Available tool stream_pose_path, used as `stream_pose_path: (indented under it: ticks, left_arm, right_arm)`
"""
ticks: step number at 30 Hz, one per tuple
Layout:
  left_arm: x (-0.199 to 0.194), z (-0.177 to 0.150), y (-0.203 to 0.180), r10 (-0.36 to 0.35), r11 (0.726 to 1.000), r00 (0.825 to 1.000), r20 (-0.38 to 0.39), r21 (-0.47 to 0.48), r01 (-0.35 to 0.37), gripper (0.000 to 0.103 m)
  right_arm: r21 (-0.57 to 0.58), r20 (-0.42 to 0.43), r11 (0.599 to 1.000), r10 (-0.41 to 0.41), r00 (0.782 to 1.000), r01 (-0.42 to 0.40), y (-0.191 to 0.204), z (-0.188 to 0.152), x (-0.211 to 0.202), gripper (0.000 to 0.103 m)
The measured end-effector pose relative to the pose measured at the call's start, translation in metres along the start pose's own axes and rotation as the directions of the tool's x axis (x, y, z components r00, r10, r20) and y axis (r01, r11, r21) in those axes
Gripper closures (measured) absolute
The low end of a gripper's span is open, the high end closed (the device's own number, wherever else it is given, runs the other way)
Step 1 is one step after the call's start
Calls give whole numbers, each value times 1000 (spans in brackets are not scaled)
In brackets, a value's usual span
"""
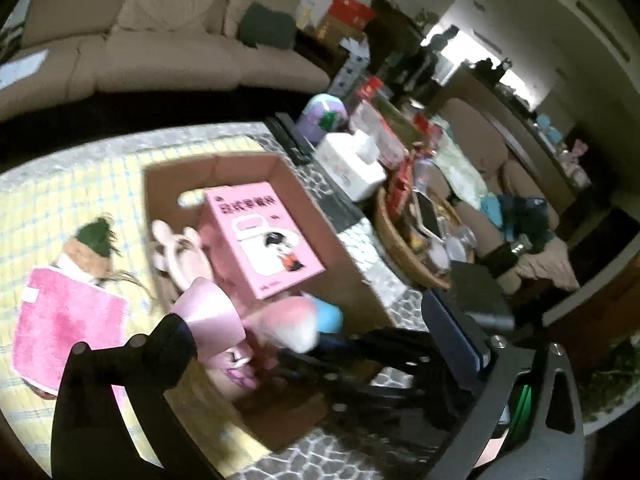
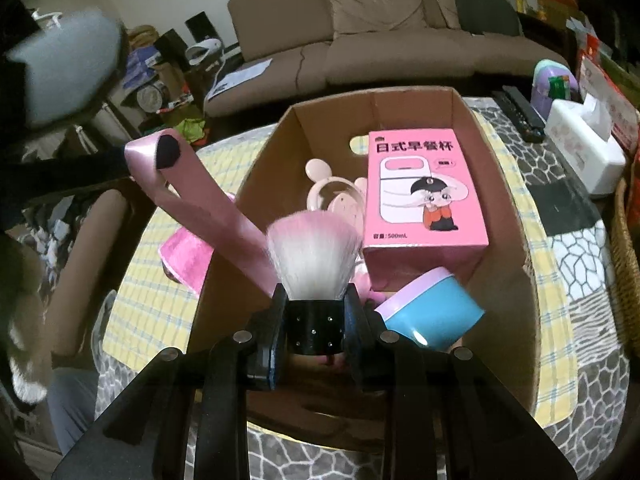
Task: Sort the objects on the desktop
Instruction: 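Carry the white makeup brush with the right tool into the cardboard box, then open the right tool to drop the brush and withdraw both tools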
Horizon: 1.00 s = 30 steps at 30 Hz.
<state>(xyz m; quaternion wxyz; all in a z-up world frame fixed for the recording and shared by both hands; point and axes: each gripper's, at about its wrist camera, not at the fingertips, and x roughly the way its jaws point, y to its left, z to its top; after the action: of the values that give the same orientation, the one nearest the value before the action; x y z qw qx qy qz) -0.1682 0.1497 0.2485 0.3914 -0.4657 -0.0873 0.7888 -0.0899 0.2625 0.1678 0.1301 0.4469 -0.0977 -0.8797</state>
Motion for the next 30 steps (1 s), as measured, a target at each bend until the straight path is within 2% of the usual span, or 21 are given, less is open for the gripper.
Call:
stream_pose_path:
  ticks: [2, 6, 7, 9, 10, 12, 14, 15, 17, 19, 21, 22, 23, 24, 26, 30]
  left_arm:
    - [8, 4, -5, -46, 999, 998, -45, -20, 46, 0]
    - [18, 9, -14, -41, 999, 994, -101, -8, 41, 0]
    - [23, 10, -16, -19, 1000, 990, -142, 9, 20, 0]
    - [35, 8, -18, 83, 995, 975, -207, 76, -69, 0]
    - [43, 6, -19, 130, 988, 958, -254, 116, -103, 0]
    - [57, 1, -17, 219, 970, 913, -345, 179, -165, 0]
    - [61, -2, -19, 316, 937, 881, -351, 261, -232, 0]
    - [62, -4, -21, 334, 927, 870, -362, 291, -235, 0]
    - [68, -9, -25, 381, 902, 831, -405, 359, -238, 0]
    - [80, -21, -33, 489, 833, 757, -433, 491, -256, 0]
    - [83, -31, -45, 546, 776, 718, -431, 584, -239, 0]
    - [81, -34, -52, 550, 761, 722, -420, 608, -226, 0]
    - [76, -35, -57, 538, 761, 738, -408, 611, -217, 0]
    - [67, -34, -62, 499, 782, 767, -404, 590, -198, 0]
    - [52, -32, -64, 432, 819, 813, -391, 548, -172, 0]
    - [14, -37, -40, 324, 889, 893, -313, 423, -175, 0]
  right_arm:
    - [38, 6, 999, 18, 1000, -18, -7, -3, -1, 77]
    - [56, 11, 998, 8, 1000, -9, -17, -9, -7, 77]
    - [61, 15, 998, 7, 1000, -8, -20, -10, -10, 77]
    - [70, 27, 998, 6, 1000, -8, -26, -12, -16, 77]
    - [79, 31, 997, 6, 1000, -9, -29, -14, -20, 77]
    - [88, 37, 996, 4, 999, -7, -36, -15, -24, 77]
    - [99, 42, 995, 4, 999, -9, -41, -16, -27, 77]
    - [107, 45, 994, 6, 999, -11, -45, -17, -28, 77]
    - [111, 51, 994, 15, 999, -21, -48, -17, -30, 77]
    - [116, 56, 993, 14, 998, -20, -50, -17, -32, 77]
    - [124, 65, 992, 24, 998, -32, -52, -16, -34, 77]
    - [128, 70, 991, 30, 997, -38, -53, -16, -36, 77]
    - [133, 78, 990, 39, 996, -49, -54, -15, -37, 77]
    - [136, 85, 989, 49, 995, -61, -54, -15, -39, 77]
    - [140, 88, 987, 69, 994, -81, -52, -13, -39, 77]
    - [123, 72, 988, 83, 994, -92, -41, -9, -31, 77]
